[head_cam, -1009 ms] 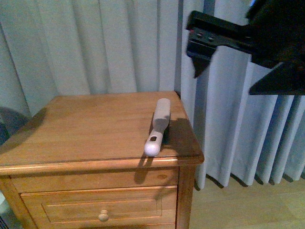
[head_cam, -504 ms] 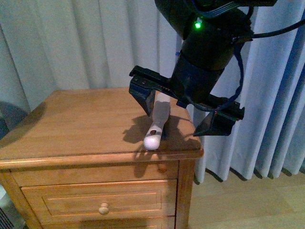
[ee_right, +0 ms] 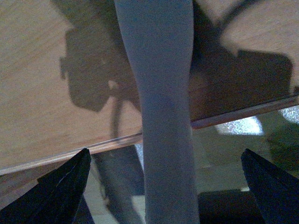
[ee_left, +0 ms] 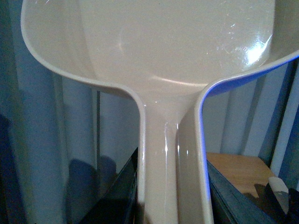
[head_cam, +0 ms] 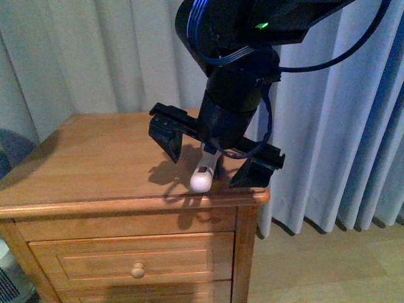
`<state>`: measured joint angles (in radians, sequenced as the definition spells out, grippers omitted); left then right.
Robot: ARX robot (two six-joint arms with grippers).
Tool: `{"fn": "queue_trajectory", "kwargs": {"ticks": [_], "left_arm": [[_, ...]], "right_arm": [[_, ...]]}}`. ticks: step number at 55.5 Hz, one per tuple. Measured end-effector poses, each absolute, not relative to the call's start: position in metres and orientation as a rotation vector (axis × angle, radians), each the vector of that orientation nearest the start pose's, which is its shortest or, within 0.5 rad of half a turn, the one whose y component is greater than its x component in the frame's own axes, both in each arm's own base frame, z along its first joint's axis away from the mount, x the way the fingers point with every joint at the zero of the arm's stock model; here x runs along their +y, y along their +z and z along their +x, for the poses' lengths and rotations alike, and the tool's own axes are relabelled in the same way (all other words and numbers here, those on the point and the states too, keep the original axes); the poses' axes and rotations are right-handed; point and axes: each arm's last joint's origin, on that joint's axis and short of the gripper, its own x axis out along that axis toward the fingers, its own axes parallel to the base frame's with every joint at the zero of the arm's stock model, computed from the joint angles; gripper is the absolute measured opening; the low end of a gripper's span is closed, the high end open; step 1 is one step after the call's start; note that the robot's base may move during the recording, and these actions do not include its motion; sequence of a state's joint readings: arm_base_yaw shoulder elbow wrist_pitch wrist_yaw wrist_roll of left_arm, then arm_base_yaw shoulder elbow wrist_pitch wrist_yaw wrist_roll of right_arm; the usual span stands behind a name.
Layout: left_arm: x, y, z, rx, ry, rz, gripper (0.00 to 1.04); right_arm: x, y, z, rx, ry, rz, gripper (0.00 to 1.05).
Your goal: Clean up trash
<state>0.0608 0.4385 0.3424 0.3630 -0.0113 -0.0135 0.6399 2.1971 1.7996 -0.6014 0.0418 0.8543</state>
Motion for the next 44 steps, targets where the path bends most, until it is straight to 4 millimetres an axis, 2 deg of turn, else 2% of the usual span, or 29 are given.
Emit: {"fn": "queue_trajectory", "kwargs": {"ticks": [10, 19, 23, 38, 44], "left_arm": [[0.0079, 0.2773, 0.1236, -0.267, 0.07, -0.006, 0.27], [0.0079, 0.2773, 0.1236, -0.267, 0.07, -0.007, 0.27], [0.0079, 0.2773, 0.1236, -0.267, 0.07, -0.007, 0.27], [0.0079, 0.2773, 0.1236, -0.267, 0.07, -0.006, 0.27], [0.0079, 0.2773, 0.1236, -0.267, 0.07, -0.006, 0.27]], "right_arm": [[0.2891, 0.1916, 0.3835, 1.11, 0.108, 0.42, 0.97], [0.2907, 0.1906, 0.3836, 1.113, 0.107, 0.415, 0.76], [0.2904, 0.1905, 0.3832, 1.117, 0.104, 0.411, 0.63], [0.2906, 0.1902, 0.3827, 1.119, 0.105, 0.405, 0.24], [0.2909, 0.1892, 0.3822, 1.116, 0.108, 0.398, 0.2]]}}
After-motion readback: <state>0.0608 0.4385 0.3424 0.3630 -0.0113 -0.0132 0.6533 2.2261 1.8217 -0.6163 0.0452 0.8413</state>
